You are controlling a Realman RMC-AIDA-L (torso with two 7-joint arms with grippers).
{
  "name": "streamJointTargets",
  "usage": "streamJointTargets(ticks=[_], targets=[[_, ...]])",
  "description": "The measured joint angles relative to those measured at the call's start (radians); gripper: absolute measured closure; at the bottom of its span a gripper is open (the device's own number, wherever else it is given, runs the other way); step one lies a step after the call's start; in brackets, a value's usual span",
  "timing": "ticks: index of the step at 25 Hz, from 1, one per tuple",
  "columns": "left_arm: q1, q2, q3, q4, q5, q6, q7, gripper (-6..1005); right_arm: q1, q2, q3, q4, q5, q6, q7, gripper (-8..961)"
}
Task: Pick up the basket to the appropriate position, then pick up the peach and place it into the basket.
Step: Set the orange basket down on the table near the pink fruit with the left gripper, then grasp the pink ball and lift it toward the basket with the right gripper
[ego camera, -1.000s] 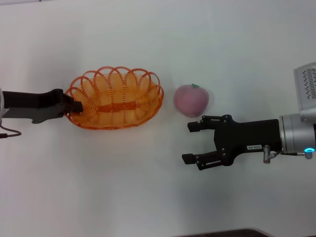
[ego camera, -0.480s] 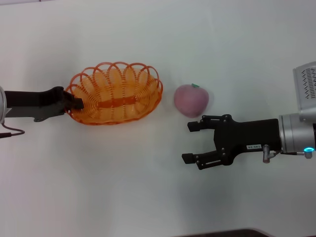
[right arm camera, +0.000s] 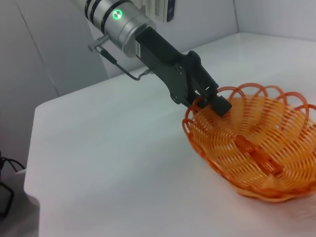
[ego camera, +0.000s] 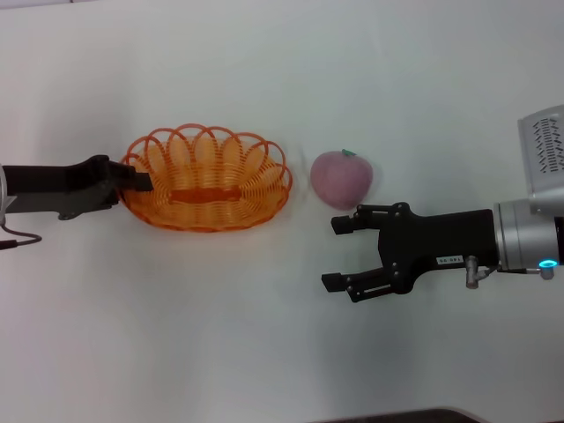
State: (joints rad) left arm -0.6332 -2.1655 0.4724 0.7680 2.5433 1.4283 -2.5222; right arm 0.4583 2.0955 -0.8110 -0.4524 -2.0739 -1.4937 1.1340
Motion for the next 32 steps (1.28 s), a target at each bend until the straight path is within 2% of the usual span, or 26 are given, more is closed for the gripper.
streamJointTargets(ticks=[4,18,23,27,32], targets=[[0.002,0.001,0.004,-0.005,-0.002,0.022,0.007,832,0.001,0.002,-0.002,0.0,0.0,0.001,0.0,25],[0.006,0.005,0.014,-0.006,-0.003,0.02,0.007,253,0.002,0.001,-0.005,0.01,0.0,0.001,0.001,25],[0.012,0.03,0.012,0.009,-0.009,0.023,0.035,103,0.007,0.001,-0.005,0.014,0.002,0.001,-0.005,24],[0.037,0.061,0.008,0.003,-0.11,0.054,0.202,104,0.01,0.001,-0.005,0.016,0.002,0.008,-0.005,24],[0.078,0.069,0.009,0.0,-0.258,0.114,0.548,105,0.016,0.0,-0.012,0.016,0.001,0.018,0.001,24]])
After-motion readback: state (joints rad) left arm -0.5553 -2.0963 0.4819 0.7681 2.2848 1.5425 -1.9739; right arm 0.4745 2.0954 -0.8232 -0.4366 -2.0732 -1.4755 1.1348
